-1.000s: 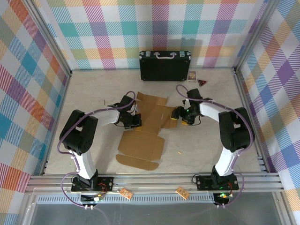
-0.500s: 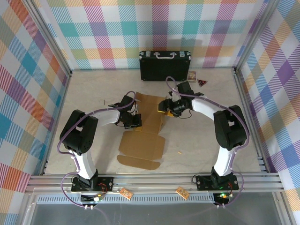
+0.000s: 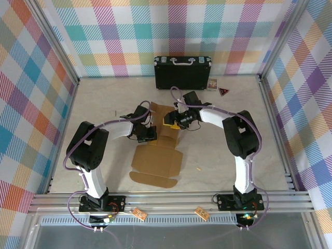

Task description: Fold the paper box

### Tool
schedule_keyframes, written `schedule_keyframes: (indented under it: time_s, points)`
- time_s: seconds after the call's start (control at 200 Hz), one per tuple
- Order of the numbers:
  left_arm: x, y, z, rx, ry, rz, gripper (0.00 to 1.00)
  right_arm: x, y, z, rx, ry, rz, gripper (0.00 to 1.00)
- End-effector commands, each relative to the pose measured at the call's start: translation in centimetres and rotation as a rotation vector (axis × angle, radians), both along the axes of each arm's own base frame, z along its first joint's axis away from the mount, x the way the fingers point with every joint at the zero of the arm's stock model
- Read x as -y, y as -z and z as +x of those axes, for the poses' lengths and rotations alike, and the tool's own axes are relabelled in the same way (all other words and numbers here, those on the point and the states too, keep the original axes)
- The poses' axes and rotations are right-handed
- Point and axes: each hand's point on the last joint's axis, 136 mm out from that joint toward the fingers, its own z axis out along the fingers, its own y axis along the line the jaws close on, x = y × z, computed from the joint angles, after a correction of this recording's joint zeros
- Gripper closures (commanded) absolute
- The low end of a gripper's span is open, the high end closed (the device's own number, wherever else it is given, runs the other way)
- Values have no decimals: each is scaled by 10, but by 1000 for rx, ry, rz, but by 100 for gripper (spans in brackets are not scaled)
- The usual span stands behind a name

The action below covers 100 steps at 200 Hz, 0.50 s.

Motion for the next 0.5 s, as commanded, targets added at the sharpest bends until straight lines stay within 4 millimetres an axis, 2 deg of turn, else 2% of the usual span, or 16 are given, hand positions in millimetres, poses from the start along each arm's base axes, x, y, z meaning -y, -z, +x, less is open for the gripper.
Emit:
schedule_keyframes:
  time_s: [0.0,0.25,0.405,0.495]
  points:
    - [-43,53,-44,-174,-10,226,100,13,52,-22,-140,9,-135,37]
    - [-43,51,-44,-172,-10,227,100,37,96,-30,-234,56,-319,41]
    - [-44,50,-44,-165,-13,228,100,44,102,-28,-251,88,-369,44]
    - [-43,42,-40,-143,-22,217,100,43,105,-30,-261,81,-368,45]
